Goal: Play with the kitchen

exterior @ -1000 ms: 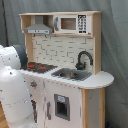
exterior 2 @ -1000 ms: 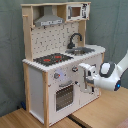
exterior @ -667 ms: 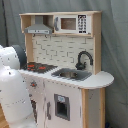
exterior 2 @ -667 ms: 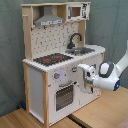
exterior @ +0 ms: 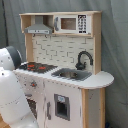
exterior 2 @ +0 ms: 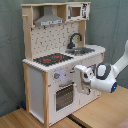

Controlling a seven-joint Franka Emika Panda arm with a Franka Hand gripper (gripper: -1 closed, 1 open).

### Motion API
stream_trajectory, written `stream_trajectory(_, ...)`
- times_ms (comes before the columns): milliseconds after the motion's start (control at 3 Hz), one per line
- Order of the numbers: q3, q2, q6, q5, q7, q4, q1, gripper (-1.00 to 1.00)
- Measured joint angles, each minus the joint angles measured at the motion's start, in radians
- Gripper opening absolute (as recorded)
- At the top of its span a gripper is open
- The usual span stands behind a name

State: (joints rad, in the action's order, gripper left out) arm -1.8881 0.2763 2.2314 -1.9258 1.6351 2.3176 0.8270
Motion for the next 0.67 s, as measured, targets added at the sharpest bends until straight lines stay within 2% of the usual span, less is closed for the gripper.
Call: stream_trajectory(667,-0.136,0.121,0.044,0.001,0.048,-0.085,0.162,1.0)
